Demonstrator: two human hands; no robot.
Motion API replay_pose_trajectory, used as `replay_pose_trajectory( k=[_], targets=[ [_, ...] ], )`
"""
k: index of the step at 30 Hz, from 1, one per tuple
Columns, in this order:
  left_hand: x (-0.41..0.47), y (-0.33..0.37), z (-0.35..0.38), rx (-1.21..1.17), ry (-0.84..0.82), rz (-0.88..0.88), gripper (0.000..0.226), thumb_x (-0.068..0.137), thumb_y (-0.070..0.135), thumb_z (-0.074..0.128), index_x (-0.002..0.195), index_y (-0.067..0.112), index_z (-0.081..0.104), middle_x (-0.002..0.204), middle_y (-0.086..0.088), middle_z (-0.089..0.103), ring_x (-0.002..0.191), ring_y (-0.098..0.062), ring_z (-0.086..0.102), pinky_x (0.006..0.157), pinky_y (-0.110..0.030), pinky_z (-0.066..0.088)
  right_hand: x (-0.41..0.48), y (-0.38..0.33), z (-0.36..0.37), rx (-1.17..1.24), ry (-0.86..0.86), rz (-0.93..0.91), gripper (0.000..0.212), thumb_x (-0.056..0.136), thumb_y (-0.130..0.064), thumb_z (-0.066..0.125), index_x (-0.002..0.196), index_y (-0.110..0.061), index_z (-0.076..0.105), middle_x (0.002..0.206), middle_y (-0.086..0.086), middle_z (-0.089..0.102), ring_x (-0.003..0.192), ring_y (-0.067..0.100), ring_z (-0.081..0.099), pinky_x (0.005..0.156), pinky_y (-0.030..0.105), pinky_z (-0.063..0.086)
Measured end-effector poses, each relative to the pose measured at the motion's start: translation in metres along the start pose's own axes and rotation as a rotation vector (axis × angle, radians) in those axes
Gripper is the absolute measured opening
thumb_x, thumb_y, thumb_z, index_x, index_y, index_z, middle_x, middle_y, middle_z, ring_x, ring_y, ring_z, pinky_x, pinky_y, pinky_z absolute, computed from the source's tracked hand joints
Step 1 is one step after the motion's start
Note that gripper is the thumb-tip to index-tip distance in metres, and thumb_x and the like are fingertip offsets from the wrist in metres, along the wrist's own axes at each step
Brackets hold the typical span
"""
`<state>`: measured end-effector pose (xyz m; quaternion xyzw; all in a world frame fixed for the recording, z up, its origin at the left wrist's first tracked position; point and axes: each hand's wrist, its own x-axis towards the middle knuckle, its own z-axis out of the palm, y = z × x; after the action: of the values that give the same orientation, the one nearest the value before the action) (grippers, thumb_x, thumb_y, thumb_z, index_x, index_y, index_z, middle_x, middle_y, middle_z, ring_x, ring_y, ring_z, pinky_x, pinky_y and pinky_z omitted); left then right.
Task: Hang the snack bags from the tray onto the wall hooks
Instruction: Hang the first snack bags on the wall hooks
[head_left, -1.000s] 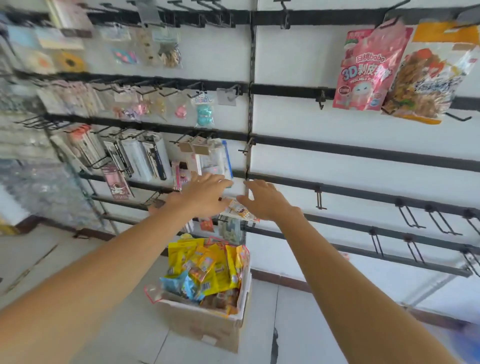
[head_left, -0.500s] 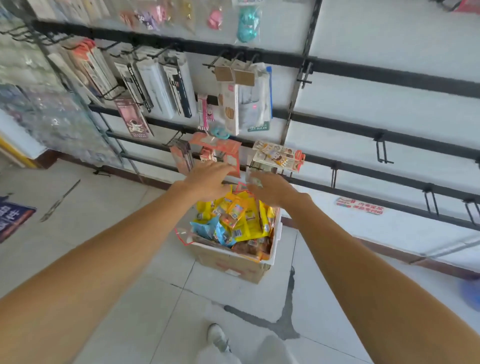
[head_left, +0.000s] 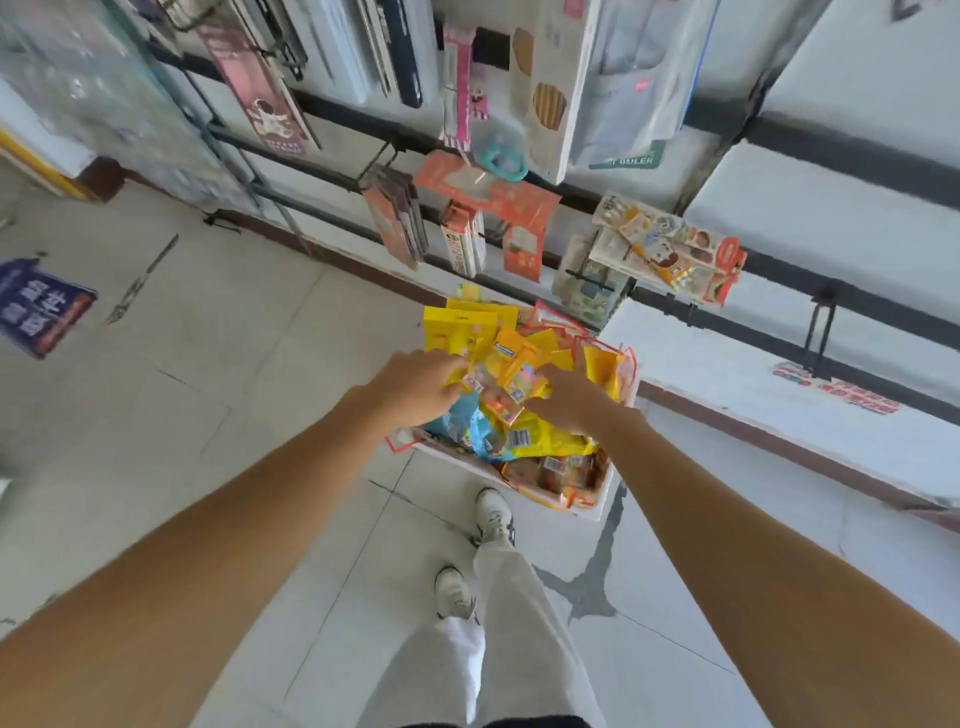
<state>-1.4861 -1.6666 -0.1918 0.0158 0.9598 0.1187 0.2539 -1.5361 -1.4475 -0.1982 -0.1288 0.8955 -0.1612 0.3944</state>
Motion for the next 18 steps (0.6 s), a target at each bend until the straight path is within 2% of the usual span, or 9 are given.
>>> replay_pose_trajectory(
  k=[3,5,7,11,14,18],
  targets=[
    [0.036,-0.013,0.021,-0.001,-0.037,-0.007,0.043,0.102,0.035,0.043,0.144,0.024,0.046,0.143,-0.009,0.051,0.124,-0.033,0.052,0.100,-0.043,0.039,0.046,0.006,0.015,0.004,-0.025,0.025,0.063,0.099,-0.036,0.055,0.153,-0.017,0.029,0.151,0.013,0.044,0.133,0.035,0.048,0.101,0.040,0.044],
    [0.059,-0.017,0.040,-0.043,-0.045,-0.014,0.041,0.103,0.036,0.043,0.141,0.021,0.048,0.140,-0.010,0.053,0.124,-0.033,0.052,0.098,-0.043,0.039,0.073,0.013,0.033,0.116,-0.003,0.093,0.064,0.096,-0.034,0.058,0.151,-0.014,0.031,0.142,0.016,0.050,0.119,0.036,0.057,0.086,0.038,0.051],
    [0.080,-0.018,0.056,-0.125,-0.062,-0.009,0.044,0.103,0.035,0.045,0.144,0.020,0.046,0.141,-0.011,0.053,0.126,-0.032,0.051,0.098,-0.043,0.041,0.096,0.021,0.048,0.282,0.037,0.218,0.066,0.094,-0.032,0.062,0.148,-0.009,0.031,0.137,0.018,0.051,0.111,0.037,0.060,0.074,0.035,0.047],
    [0.110,-0.024,0.089,-0.328,-0.066,-0.040,0.051,0.100,0.027,0.053,0.148,0.016,0.041,0.137,-0.010,0.056,0.122,-0.028,0.054,0.097,-0.039,0.045,0.127,0.030,0.072,0.531,0.315,0.397,0.050,0.092,-0.022,0.064,0.131,-0.003,0.038,0.123,0.017,0.056,0.100,0.035,0.060,0.067,0.032,0.039],
    [0.114,-0.023,0.109,-0.422,-0.001,-0.082,0.048,0.096,0.016,0.058,0.143,0.011,0.047,0.127,-0.012,0.057,0.116,-0.028,0.055,0.097,-0.040,0.044,0.133,0.031,0.081,0.705,0.395,0.492,0.044,0.090,-0.020,0.066,0.123,-0.003,0.042,0.110,0.014,0.058,0.085,0.030,0.054,0.061,0.030,0.037],
    [0.113,-0.021,0.109,-0.604,0.000,-0.190,0.042,0.097,0.008,0.052,0.138,0.012,0.051,0.130,-0.012,0.056,0.110,-0.025,0.058,0.084,-0.030,0.042,0.132,0.037,0.078,0.617,0.373,0.428,0.035,0.087,-0.028,0.070,0.114,-0.012,0.053,0.086,0.001,0.059,0.075,0.026,0.055,0.048,0.025,0.029]
  ],
)
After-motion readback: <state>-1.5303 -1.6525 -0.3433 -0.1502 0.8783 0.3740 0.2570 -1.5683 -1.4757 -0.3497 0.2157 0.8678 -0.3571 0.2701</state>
